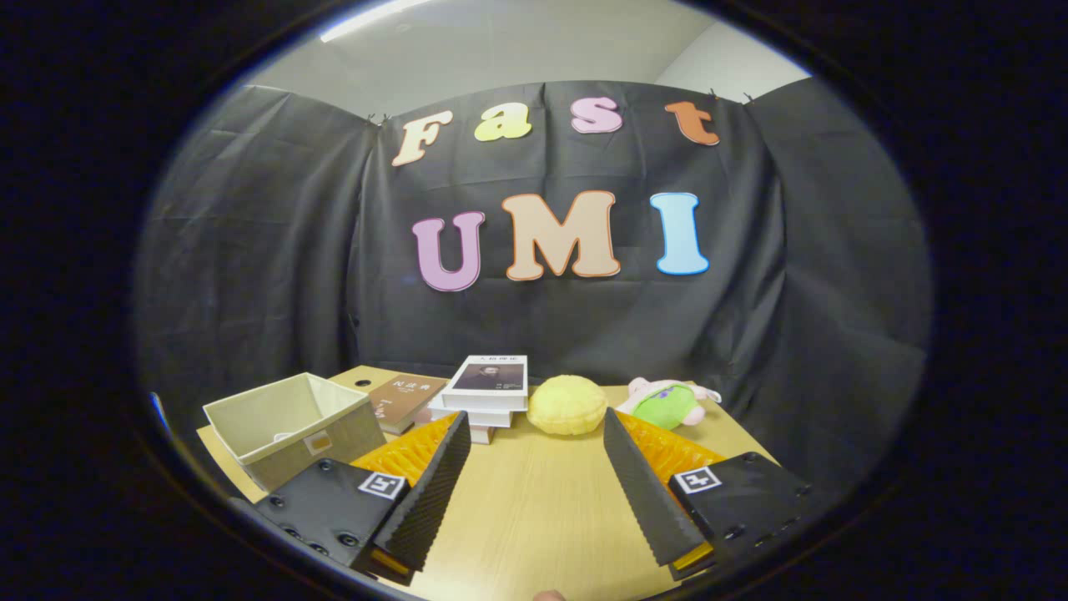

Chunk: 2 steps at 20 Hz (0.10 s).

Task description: Open the storage box then place both shoes into the box .Put the left shoe in first, then the right shoe, with the right side of both shoes facing outward in a uniform manner.

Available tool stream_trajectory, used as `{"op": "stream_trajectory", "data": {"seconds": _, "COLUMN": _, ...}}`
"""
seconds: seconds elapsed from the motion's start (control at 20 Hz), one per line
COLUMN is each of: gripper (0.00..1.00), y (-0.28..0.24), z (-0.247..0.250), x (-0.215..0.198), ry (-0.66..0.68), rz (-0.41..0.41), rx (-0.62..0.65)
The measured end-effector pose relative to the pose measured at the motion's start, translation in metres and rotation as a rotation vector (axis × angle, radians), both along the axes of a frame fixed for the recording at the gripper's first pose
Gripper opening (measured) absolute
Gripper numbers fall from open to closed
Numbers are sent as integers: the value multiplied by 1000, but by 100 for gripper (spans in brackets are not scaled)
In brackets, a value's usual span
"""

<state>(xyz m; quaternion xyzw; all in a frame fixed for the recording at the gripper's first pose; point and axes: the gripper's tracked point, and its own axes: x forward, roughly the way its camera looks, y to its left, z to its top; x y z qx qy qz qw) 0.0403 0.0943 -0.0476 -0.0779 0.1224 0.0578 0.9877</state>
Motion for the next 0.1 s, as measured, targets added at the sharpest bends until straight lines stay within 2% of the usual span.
{"op": "stream_trajectory", "data": {"seconds": 0.1, "gripper": 100, "y": 2, "z": 0, "x": -3, "ry": 1, "rz": 10, "rx": 12}}
